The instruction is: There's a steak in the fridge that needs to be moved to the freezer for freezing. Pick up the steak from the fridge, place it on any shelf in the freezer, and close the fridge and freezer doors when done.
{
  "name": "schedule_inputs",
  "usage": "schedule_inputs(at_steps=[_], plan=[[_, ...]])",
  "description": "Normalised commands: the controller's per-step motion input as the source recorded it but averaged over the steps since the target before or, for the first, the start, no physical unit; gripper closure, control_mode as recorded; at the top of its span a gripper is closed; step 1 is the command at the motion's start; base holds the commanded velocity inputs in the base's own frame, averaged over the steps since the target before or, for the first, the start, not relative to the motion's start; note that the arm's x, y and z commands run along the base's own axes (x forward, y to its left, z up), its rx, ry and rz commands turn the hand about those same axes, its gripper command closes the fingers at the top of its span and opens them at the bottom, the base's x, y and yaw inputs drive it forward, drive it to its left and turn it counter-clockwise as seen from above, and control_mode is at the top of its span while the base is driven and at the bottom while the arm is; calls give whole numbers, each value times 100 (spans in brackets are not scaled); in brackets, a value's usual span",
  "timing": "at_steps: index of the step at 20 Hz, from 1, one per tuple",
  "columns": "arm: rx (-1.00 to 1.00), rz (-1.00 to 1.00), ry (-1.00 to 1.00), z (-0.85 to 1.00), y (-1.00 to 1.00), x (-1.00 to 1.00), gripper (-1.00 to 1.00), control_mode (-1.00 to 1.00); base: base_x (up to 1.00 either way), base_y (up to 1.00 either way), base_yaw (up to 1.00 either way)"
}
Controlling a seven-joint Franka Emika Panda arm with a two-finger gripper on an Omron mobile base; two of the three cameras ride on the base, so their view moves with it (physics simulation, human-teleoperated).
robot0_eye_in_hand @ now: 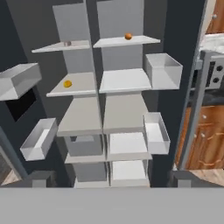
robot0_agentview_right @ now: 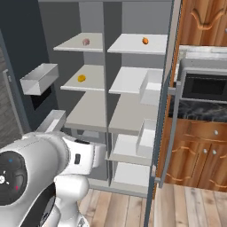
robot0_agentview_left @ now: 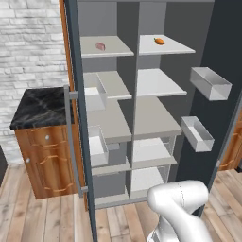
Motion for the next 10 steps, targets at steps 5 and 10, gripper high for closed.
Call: schedule_inputs(at_steps=[5,10], plan=[[6,5,-25,-3,-95,66,-100,-100,0,0,0],[2,1,-30,-15,-95,49,-100,-100,0,0,0]])
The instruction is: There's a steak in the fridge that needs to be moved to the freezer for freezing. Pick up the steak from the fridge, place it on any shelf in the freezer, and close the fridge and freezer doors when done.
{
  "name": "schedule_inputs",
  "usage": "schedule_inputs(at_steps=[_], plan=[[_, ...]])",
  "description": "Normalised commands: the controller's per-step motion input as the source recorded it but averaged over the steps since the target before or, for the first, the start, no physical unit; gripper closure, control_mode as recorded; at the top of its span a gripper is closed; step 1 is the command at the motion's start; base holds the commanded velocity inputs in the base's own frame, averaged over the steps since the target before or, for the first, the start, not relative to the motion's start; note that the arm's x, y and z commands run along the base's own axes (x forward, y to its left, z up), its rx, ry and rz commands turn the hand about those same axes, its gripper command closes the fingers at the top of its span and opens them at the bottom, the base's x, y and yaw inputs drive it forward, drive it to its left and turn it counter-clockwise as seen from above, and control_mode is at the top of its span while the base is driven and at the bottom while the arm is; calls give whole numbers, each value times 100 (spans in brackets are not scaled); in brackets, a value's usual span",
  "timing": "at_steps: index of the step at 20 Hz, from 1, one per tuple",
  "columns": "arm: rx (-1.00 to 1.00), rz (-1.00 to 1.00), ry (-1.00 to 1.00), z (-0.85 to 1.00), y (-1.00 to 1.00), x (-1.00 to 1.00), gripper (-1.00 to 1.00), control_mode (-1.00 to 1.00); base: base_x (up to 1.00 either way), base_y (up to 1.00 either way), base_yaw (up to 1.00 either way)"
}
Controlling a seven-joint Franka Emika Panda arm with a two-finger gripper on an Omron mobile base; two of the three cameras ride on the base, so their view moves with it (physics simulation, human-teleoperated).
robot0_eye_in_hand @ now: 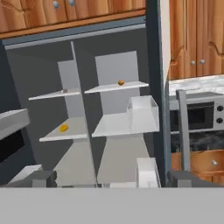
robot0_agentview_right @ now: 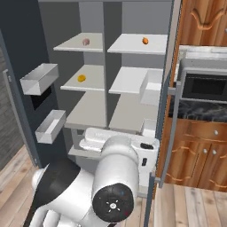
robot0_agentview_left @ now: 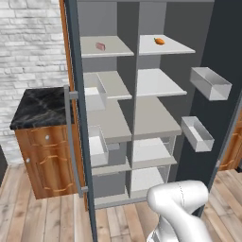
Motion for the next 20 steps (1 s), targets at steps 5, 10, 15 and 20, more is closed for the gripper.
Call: schedule_inputs(at_steps=[5,10,15,20], plan=[[0,0,-30,-34,-82,48,-100,-100,0,0,0],[0,0,-17,-32,-80,56,-100,-100,0,0,0],[0,5,-6,-30,-69,57,-100,-100,0,0,0],[0,6,0,-37,-55,60,-100,-100,0,0,0]])
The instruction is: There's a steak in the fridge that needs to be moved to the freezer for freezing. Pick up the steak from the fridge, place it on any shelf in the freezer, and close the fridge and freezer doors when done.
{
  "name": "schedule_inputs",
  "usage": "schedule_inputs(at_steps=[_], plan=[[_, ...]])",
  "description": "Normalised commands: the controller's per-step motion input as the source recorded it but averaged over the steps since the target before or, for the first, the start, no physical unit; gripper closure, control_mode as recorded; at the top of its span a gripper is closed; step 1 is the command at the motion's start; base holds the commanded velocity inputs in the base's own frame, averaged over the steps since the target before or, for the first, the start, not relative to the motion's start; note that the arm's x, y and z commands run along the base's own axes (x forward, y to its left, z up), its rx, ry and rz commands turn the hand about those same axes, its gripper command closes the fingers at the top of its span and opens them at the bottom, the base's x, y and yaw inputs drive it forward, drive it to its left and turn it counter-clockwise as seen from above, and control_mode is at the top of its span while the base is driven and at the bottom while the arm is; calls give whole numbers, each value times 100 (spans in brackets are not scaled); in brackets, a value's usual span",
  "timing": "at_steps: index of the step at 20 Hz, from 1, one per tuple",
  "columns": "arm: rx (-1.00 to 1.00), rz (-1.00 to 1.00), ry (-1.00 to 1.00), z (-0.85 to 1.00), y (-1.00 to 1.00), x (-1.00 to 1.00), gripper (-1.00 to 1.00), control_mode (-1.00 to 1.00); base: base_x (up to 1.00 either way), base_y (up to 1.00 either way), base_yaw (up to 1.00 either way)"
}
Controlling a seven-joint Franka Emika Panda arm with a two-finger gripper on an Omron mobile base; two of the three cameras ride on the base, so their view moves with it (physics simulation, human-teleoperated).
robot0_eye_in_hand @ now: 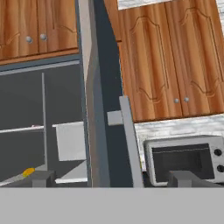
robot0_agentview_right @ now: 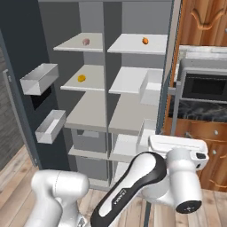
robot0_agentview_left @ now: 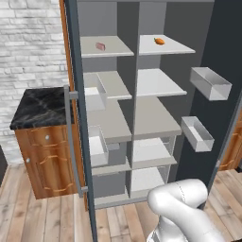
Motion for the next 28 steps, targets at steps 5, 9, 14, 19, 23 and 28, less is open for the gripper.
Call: schedule_inputs(at_steps=[5,9,14,19,23,28], plan=[[0,7,0,-32,-8,43,-100,-100,0,0,0],[0,9,0,-35,-12,38,-100,-100,0,0,0],[1,3,0,-32,-30,57,-100,-100,0,0,0],[2,2,2,-30,-1,60,-100,-100,0,0,0],[2,2,3,-18,5,34,-100,-100,0,0,0],[1,2,3,-10,44,21,-100,-100,0,0,0]])
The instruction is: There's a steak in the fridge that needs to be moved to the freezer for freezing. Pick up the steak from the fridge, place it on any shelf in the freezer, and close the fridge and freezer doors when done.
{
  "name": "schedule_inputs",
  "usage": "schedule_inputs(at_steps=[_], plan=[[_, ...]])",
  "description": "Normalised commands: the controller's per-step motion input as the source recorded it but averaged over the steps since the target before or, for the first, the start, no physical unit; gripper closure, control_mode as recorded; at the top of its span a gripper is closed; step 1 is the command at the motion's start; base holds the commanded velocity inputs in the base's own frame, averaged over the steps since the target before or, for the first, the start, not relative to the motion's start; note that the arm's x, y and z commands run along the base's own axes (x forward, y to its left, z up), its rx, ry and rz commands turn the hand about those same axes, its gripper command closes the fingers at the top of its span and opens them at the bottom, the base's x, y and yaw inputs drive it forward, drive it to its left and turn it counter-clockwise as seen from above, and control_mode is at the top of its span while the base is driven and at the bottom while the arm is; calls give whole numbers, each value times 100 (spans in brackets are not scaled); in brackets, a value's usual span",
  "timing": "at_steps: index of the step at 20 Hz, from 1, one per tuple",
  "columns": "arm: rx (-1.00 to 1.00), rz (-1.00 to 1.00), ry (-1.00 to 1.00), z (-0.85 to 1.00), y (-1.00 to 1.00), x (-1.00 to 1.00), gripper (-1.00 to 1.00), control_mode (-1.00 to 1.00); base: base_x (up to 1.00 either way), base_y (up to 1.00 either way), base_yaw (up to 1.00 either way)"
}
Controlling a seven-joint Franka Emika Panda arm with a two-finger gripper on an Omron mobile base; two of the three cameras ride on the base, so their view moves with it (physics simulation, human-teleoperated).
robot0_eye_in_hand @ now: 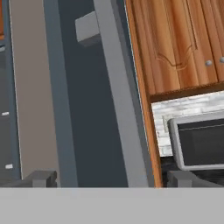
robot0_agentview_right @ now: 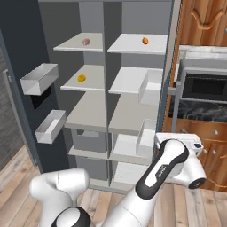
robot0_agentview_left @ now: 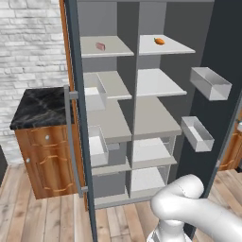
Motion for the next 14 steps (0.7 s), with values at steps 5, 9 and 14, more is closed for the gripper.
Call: schedule_inputs(at_steps=[5,9,14], plan=[[2,0,4,-2,49,18,-100,-100,0,0,0],[0,0,5,-4,53,24,-100,-100,0,0,0],[2,0,2,1,-30,-30,-100,-100,0,0,0]])
